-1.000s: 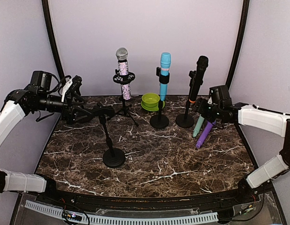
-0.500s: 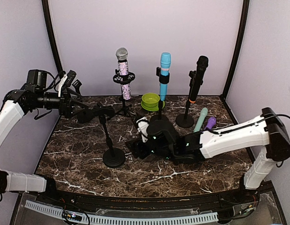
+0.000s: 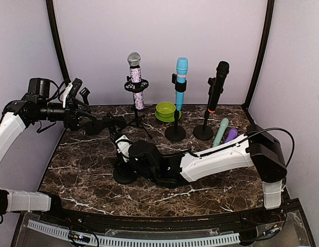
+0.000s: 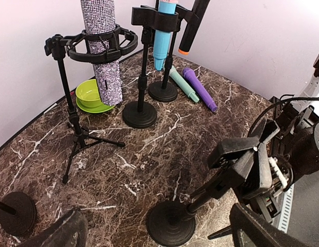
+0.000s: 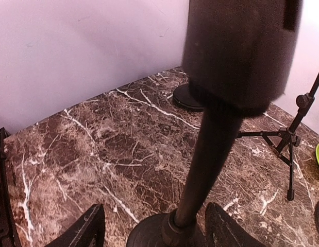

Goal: Remove the microphone from the stand

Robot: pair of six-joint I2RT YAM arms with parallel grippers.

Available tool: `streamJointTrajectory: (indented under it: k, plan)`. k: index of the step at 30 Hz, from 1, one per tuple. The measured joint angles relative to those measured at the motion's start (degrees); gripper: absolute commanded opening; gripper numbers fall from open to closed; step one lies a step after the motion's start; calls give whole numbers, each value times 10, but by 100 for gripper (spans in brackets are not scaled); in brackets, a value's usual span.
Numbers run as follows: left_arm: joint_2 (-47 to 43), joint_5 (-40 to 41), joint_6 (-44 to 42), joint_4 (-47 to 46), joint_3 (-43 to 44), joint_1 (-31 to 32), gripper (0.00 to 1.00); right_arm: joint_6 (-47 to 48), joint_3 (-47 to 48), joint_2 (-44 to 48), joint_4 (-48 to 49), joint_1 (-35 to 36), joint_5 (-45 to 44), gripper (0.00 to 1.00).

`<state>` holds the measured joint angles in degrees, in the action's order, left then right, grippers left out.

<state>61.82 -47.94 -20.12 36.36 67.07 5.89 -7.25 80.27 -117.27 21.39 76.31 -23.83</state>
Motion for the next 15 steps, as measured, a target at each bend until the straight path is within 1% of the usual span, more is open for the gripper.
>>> streamJointTrajectory:
  k: [4, 7, 12, 14, 15]
  plan:
    - [-3, 0, -1, 0, 0, -1, 99, 6, 35, -32, 0, 0, -20, 57]
    - [-13, 0, -2, 1, 0, -2, 99, 7, 38, -51, 0, 0, -52, 52]
    - [-18, 0, -3, 1, 0, -2, 99, 10, 37, -53, 9, 0, -72, 45]
    - [-19, 0, -5, 1, 0, -2, 99, 10, 37, -53, 16, 0, -77, 38]
    - [-19, -1, -5, 2, 0, -2, 99, 10, 37, -54, 19, 0, -78, 32]
